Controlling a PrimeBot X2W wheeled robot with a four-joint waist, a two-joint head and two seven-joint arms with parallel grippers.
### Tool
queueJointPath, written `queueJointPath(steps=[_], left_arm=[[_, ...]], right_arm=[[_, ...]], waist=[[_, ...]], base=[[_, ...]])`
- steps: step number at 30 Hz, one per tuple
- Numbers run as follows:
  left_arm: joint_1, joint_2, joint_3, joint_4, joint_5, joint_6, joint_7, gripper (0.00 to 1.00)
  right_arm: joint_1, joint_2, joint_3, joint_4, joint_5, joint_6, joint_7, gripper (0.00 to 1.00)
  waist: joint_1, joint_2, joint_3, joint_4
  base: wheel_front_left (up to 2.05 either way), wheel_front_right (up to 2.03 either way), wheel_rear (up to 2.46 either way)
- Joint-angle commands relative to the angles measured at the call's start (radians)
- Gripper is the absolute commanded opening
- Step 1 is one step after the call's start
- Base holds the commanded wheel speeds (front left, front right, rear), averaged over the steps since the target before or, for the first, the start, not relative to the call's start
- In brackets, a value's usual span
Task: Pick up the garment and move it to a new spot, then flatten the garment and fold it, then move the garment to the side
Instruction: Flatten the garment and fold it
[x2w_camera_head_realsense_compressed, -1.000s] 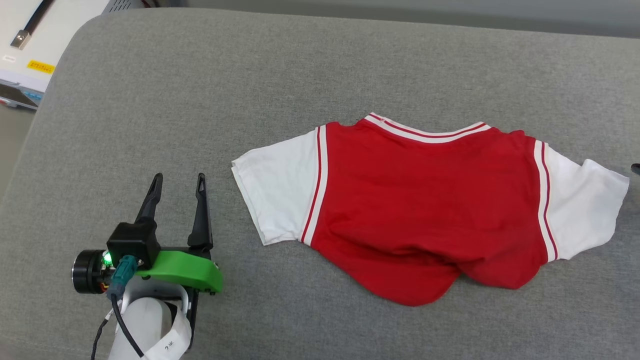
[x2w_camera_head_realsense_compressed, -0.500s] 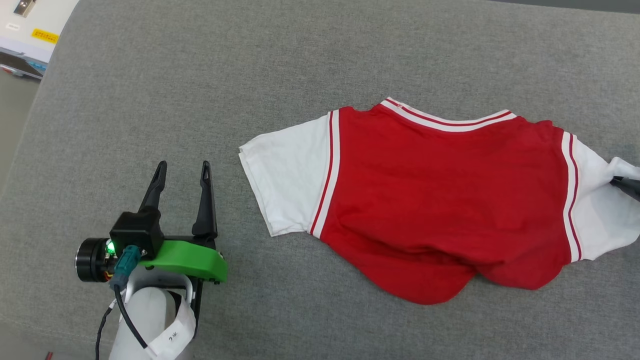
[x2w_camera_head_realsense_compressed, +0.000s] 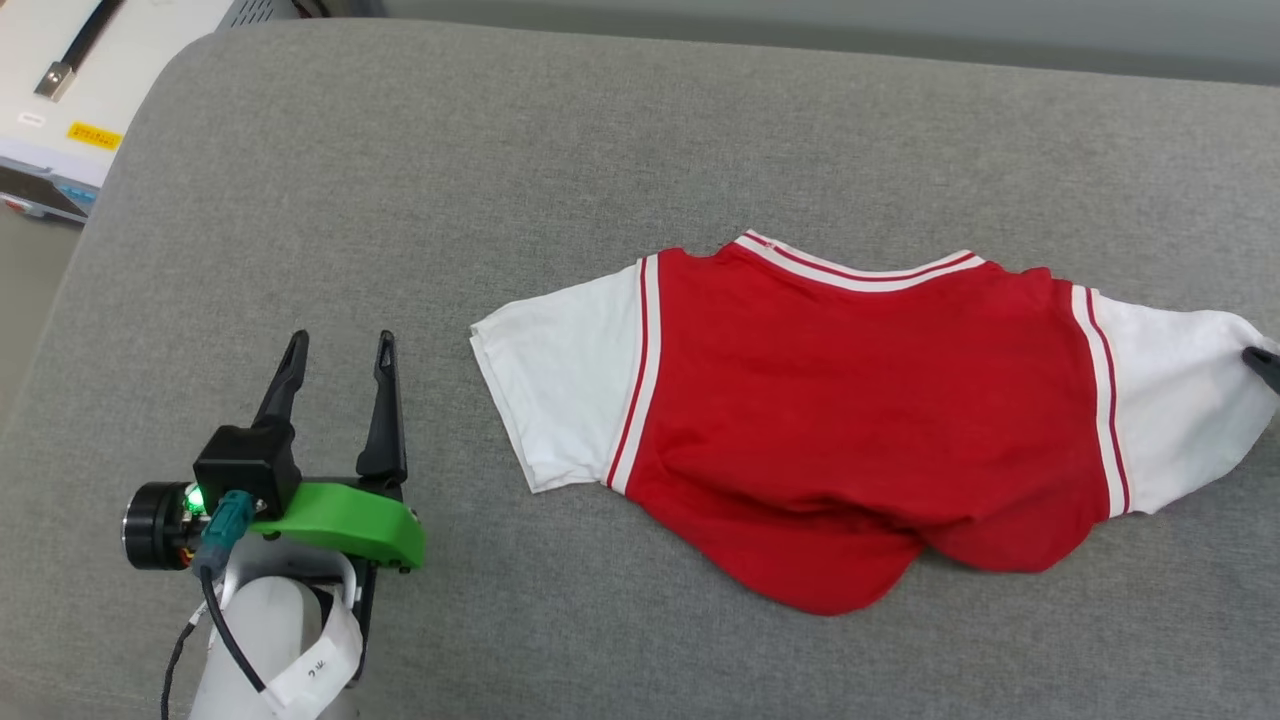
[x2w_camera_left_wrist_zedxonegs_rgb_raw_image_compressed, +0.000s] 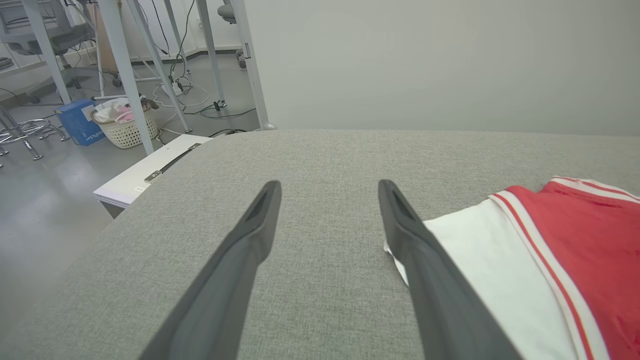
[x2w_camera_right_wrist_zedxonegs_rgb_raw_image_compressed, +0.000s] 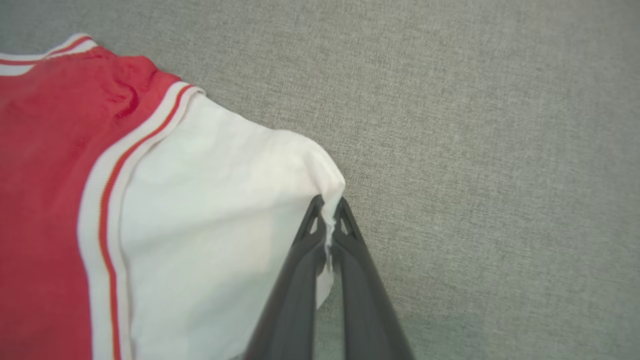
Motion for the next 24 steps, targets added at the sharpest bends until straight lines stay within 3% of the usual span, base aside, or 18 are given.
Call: queueJointPath(steps=[1,11,16,18,24], left_arm=[[-0.018,0.016,0.007,0.005,0.004,-0.006,-0.006,1.00],[-0.166,0.135,-0.039,0.079,-0.039,-0.041,0.019,1.00],[-0.299,0.241,-0.192,0.115,-0.158,-0.046,0.174,1.00],[-0.378,0.316,-0.303,0.113,-0.249,-0.046,0.281,1.00],[-0.528,0.444,-0.532,0.110,-0.467,-0.046,0.573,1.00]], right_arm=[[0.022,-0.014,-0.007,-0.017,-0.001,-0.001,-0.024,0.00],[0.134,-0.082,-0.087,-0.202,-0.008,-0.001,-0.129,0.00],[0.211,-0.081,-0.163,-0.297,-0.044,-0.001,-0.121,0.00],[0.253,-0.067,-0.215,-0.345,-0.071,-0.001,-0.105,0.00],[0.321,-0.022,-0.314,-0.425,-0.133,-0.001,-0.060,0.00]], waist=[[0.0000,0.0000,-0.037,-0.022],[0.0000,0.0000,-0.066,-0.060],[0.0000,0.0000,-0.057,-0.076],[0.0000,0.0000,-0.046,-0.084],[0.0000,0.0000,-0.015,-0.102]], base=[[0.00,0.00,0.00],[0.00,0.00,0.00],[0.00,0.00,0.00],[0.00,0.00,0.00],[0.00,0.00,0.00]])
